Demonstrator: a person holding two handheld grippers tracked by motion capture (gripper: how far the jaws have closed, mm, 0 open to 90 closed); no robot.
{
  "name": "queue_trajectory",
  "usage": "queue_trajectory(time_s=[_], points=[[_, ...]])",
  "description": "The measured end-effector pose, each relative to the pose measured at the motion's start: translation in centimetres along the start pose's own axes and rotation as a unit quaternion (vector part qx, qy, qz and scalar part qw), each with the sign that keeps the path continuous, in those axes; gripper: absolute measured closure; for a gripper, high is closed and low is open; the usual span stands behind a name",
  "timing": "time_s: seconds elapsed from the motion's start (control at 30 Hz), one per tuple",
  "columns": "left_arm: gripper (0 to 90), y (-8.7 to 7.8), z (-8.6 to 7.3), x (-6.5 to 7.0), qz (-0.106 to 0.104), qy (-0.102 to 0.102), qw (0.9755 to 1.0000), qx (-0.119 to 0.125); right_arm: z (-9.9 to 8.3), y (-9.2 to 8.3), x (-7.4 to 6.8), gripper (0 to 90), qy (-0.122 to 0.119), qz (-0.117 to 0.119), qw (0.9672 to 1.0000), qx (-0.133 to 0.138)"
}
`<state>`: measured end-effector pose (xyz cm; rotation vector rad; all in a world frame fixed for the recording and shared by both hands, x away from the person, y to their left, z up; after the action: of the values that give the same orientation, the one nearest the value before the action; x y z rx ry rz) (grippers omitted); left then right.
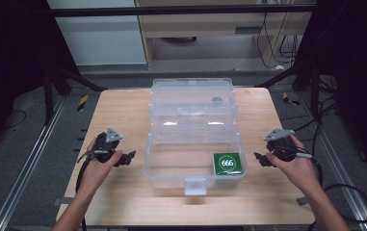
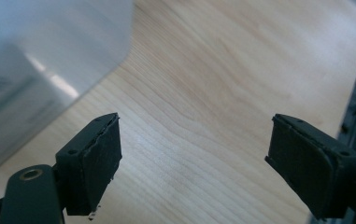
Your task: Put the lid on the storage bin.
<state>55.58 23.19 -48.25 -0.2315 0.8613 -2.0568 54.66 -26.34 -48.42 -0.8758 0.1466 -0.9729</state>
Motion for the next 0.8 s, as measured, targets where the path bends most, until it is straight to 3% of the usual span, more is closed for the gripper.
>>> queue_trajectory(time_s=[0.07,0.13,0.23,0.3,0.37,0.43,0.47,0.5,0.6,0.63,0.73,0.77,0.8], points=[[4.4,-1.8,1.2,1.0,-0.005,0.036,0.9993,-0.003,1.5,-1.5,-0.1,17.7,-0.025,-0.002,0.9997,0.003],[4.6,-3.5,2.4,2.2,-0.008,0.052,0.9986,0.000,3.1,-2.8,-0.1,15.0,-0.040,-0.008,0.9992,0.000],[4.5,-5.4,4.5,3.9,-0.017,0.093,0.9954,0.016,5.8,-4.3,-0.1,11.1,-0.047,0.001,0.9989,-0.003],[4.2,-6.2,5.6,5.4,-0.037,0.108,0.9934,0.017,7.7,-4.9,-0.1,13.4,-0.059,0.009,0.9982,0.005],[4.0,-6.8,6.7,6.9,-0.053,0.132,0.9894,0.027,9.5,-5.2,0.0,16.7,-0.078,0.011,0.9968,0.007],[3.9,-6.9,7.5,8.3,-0.067,0.148,0.9863,0.028,11.3,-5.3,0.0,23.6,-0.100,0.021,0.9947,0.008],[3.8,-6.6,7.8,9.3,-0.077,0.167,0.9828,0.020,12.0,-5.2,0.0,26.4,-0.108,0.029,0.9937,0.006],[3.8,-6.6,7.8,9.3,-0.077,0.167,0.9828,0.020,13.2,-5.0,-0.2,32.1,-0.122,0.038,0.9918,0.003],[4.2,-5.6,8.0,11.0,-0.104,0.186,0.9770,0.003,15.1,-4.7,-0.4,40.2,-0.154,0.045,0.9870,0.003],[4.5,-5.6,8.0,11.0,-0.104,0.186,0.9770,0.003,15.1,-4.7,-0.4,40.2,-0.154,0.045,0.9870,0.003],[6.7,-4.5,8.1,12.0,-0.118,0.194,0.9737,-0.009,17.4,-4.4,-1.0,49.9,-0.181,0.058,0.9817,0.003],[8.0,-4.0,8.0,12.7,-0.132,0.202,0.9702,-0.021,18.5,-3.9,-1.5,54.5,-0.197,0.069,0.9779,-0.003],[8.3,-3.8,7.9,13.0,-0.138,0.208,0.9681,-0.027,18.9,-3.7,-1.7,55.8,-0.203,0.072,0.9765,-0.006]])
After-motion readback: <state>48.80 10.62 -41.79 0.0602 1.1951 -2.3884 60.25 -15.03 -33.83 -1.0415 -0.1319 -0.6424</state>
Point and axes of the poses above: each handheld gripper's, and its own axes: y roughly forward along the jaws, z roughly out of its top, x roughly to its right, the point moved 8 cm from there along y, roughly forward along the jaws, and after that the axes turned 3 degrees about x, right-handed, at the moved point
